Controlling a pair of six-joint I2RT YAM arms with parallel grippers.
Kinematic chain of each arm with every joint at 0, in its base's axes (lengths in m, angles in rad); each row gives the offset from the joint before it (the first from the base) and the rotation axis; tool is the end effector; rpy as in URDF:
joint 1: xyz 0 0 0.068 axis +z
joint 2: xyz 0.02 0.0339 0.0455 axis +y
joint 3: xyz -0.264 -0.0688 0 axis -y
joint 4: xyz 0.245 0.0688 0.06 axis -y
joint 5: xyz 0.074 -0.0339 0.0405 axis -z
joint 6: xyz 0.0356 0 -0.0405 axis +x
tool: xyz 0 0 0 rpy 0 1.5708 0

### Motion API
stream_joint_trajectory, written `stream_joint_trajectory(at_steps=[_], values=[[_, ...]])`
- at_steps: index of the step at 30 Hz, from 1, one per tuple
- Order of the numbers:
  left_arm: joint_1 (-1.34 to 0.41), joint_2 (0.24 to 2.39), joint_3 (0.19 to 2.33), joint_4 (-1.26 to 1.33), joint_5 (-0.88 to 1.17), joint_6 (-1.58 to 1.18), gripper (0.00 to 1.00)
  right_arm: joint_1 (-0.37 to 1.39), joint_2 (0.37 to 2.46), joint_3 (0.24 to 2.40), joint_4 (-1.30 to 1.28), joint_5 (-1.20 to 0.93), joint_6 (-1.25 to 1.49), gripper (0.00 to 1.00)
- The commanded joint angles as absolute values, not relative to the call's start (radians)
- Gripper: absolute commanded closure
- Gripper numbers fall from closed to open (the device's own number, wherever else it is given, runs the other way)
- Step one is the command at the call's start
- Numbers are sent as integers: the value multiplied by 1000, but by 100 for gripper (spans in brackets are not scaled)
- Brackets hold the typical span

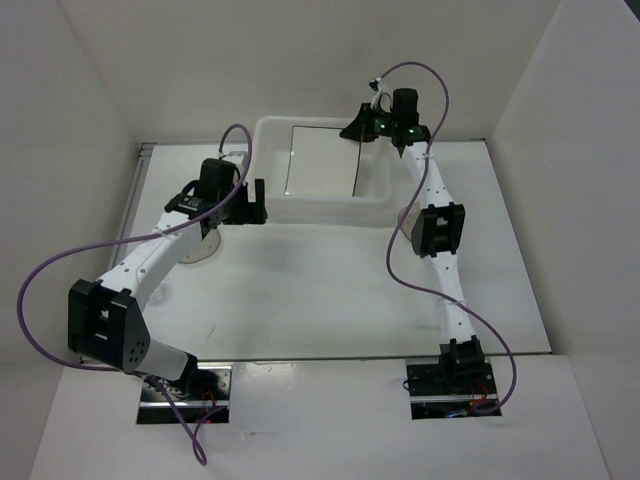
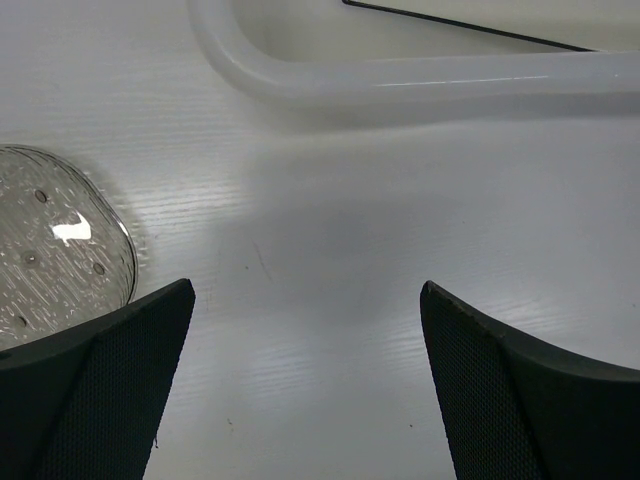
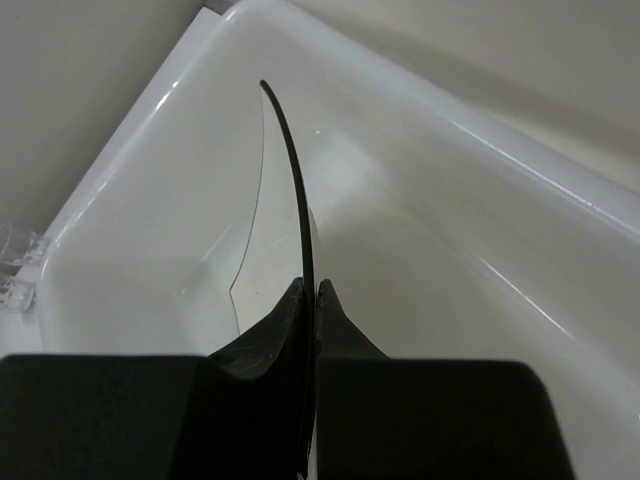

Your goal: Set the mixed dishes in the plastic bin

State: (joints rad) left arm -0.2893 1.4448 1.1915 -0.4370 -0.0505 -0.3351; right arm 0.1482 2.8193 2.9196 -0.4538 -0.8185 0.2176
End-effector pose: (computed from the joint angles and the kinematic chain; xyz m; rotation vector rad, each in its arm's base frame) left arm 0.3106 -0.0906 0.3023 -0.0791 2.2734 -0.2745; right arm 0.5900 0.1144 0.2473 -0.4962 1.8740 1.0267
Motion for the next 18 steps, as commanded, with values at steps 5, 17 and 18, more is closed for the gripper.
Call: stream_joint_trajectory(at_steps=[5, 17, 18], values=[[-269, 1457, 1229, -403, -54, -313, 0, 155, 2842, 2999, -465, -795, 181, 99], [-259, 1494, 1247, -403, -63, -313, 0, 164, 2947, 3137, -560, -632, 58, 65], [-259, 1494, 1247, -403, -63, -313, 0, 164, 2956, 3137, -560, -621, 58, 65]])
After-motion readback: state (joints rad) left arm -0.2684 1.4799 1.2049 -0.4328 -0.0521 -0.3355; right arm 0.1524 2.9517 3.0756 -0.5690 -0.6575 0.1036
